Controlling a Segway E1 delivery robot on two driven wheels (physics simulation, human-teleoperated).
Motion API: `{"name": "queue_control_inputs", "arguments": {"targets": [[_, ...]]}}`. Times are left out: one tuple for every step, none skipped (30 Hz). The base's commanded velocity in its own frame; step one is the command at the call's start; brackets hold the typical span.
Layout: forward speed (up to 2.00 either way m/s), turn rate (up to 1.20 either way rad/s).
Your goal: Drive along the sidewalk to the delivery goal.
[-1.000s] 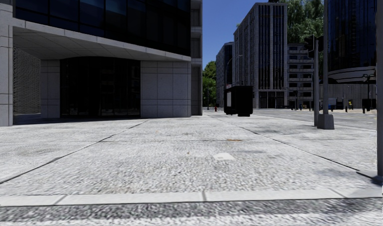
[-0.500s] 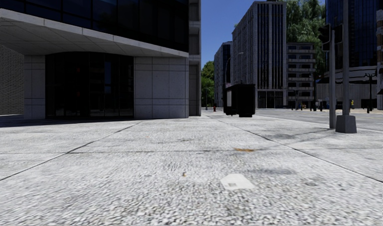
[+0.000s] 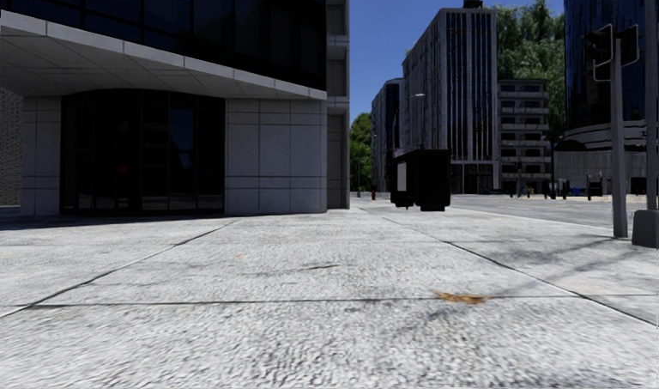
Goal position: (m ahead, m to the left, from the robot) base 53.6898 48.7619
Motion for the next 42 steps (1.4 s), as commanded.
{"name": "queue_control_inputs", "arguments": {"targets": [[2.00, 0.00], [2.00, 0.00], [2.00, 0.00], [2.00, 0.00], [2.00, 0.00], [2.00, 0.00], [2.00, 0.00], [2.00, 0.00], [2.00, 0.00], [2.00, 0.00], [2.00, 0.00], [2.00, 0.00], [2.00, 0.00], [2.00, 0.00], [2.00, 0.00], [2.00, 0.00], [2.00, 0.00], [2.00, 0.00], [2.00, 0.00], [2.00, 0.00], [2.00, 0.00], [2.00, 0.00], [2.00, 0.00], [2.00, 0.00], [2.00, 0.00], [2.00, 0.00], [2.00, 0.00], [2.00, 0.00], [2.00, -0.15], [2.00, -0.44], [2.00, -0.44], [2.00, -0.65], [2.00, -0.79], [2.00, -0.86], [2.00, -0.86], [2.00, -0.93], [2.00, -0.98], [2.00, -1.00], [2.00, -1.00], [2.00, -1.00], [2.00, -1.00], [2.00, -0.65]]}}
